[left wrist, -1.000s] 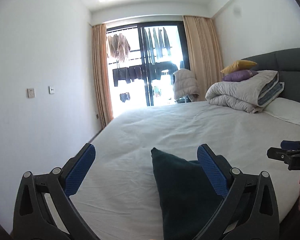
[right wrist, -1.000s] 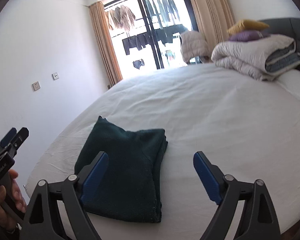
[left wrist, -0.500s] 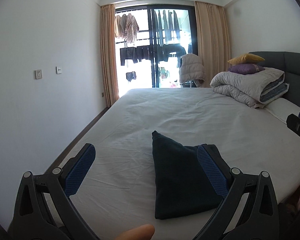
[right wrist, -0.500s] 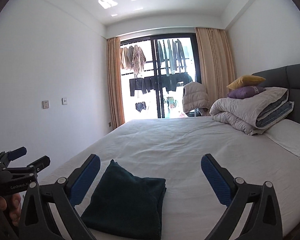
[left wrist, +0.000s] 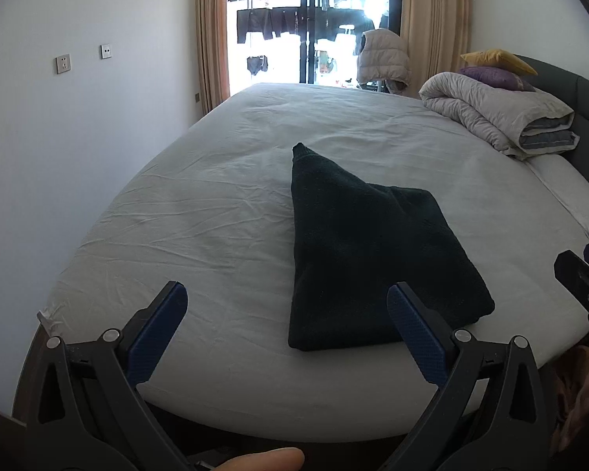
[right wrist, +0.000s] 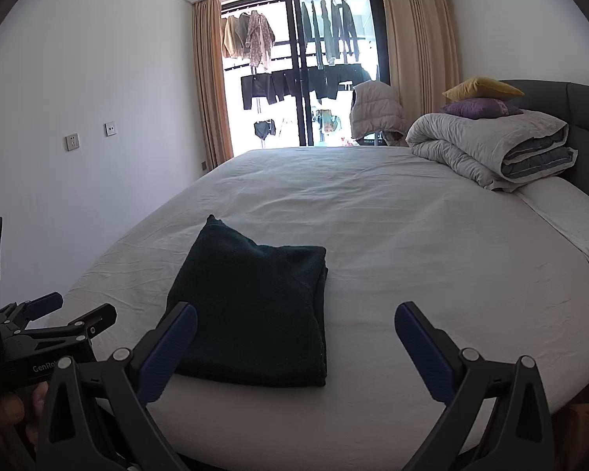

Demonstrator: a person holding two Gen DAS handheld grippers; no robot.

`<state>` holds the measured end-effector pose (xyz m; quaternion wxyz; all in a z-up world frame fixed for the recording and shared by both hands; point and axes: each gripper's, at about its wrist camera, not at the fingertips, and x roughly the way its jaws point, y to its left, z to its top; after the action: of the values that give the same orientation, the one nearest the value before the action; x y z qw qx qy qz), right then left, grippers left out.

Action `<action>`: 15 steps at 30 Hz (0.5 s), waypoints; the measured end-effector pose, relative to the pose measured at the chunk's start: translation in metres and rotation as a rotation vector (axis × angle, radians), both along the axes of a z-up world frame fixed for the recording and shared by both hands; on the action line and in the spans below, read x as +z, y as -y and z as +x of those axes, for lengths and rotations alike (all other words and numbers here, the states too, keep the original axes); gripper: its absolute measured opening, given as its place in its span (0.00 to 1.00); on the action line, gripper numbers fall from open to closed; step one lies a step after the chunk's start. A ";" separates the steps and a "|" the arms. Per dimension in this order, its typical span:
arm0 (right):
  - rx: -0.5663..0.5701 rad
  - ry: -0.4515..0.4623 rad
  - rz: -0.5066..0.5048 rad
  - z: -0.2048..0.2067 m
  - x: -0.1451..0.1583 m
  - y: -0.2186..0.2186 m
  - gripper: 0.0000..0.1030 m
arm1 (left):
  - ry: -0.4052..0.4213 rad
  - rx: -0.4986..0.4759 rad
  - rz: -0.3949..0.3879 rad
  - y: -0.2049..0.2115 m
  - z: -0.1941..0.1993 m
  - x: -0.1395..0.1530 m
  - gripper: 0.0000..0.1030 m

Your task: Fold small clothes

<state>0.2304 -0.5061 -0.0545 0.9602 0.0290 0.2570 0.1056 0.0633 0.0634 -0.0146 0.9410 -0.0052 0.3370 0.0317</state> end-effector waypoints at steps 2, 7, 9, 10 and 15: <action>0.001 -0.019 -0.003 0.001 -0.006 -0.002 1.00 | -0.009 0.005 0.004 -0.001 0.002 -0.006 1.00; 0.002 -0.060 -0.032 0.005 -0.019 -0.009 1.00 | -0.039 0.012 0.003 -0.005 0.011 -0.020 1.00; 0.007 -0.074 -0.040 0.005 -0.024 -0.012 1.00 | -0.052 0.013 0.003 -0.005 0.014 -0.026 1.00; 0.010 -0.080 -0.042 0.006 -0.026 -0.013 1.00 | -0.057 0.013 0.003 -0.006 0.015 -0.028 1.00; 0.019 -0.107 -0.041 0.008 -0.035 -0.017 1.00 | -0.076 0.015 0.012 -0.007 0.021 -0.038 1.00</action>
<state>0.2388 -0.4889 -0.0892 0.9444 0.0127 0.3104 0.1076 0.0844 0.0701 -0.0529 0.9272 -0.0010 0.3724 0.0410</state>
